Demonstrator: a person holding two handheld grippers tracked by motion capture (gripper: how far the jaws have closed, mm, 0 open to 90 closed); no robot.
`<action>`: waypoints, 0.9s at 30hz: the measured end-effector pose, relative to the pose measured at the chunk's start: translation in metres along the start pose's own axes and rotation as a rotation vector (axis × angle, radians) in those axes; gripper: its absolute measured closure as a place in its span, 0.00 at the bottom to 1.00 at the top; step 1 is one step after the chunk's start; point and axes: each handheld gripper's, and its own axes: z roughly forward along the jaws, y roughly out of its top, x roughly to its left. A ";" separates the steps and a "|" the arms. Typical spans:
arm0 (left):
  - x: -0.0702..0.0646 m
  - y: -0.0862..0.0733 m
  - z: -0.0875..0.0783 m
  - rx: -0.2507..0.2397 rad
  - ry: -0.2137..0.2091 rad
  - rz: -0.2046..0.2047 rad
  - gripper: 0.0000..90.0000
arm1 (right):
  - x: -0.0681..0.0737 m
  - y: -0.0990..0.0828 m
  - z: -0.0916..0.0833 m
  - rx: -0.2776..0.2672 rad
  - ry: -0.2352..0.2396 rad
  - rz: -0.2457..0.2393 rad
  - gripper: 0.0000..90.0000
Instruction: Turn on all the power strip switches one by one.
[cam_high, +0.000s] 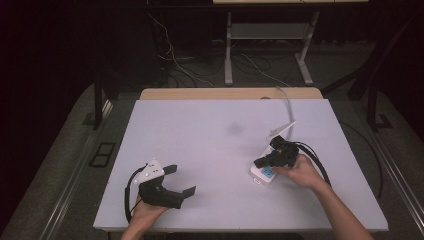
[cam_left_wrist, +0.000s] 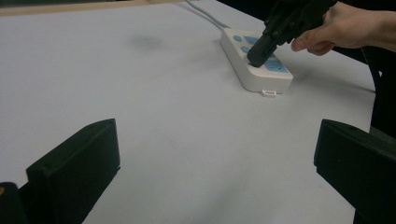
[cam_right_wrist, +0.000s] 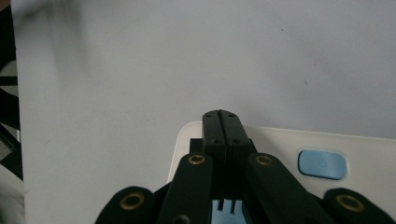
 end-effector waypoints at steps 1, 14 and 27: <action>0.000 0.000 0.000 0.001 0.000 0.002 0.00 | 0.000 0.000 0.000 0.000 0.000 0.000 1.00; 0.002 0.000 0.002 0.003 -0.005 -0.009 0.00 | 0.001 -0.003 -0.002 -0.032 -0.004 0.018 1.00; 0.002 0.000 0.001 -0.001 -0.005 -0.010 0.00 | -0.003 -0.003 -0.014 -0.026 -0.040 0.038 1.00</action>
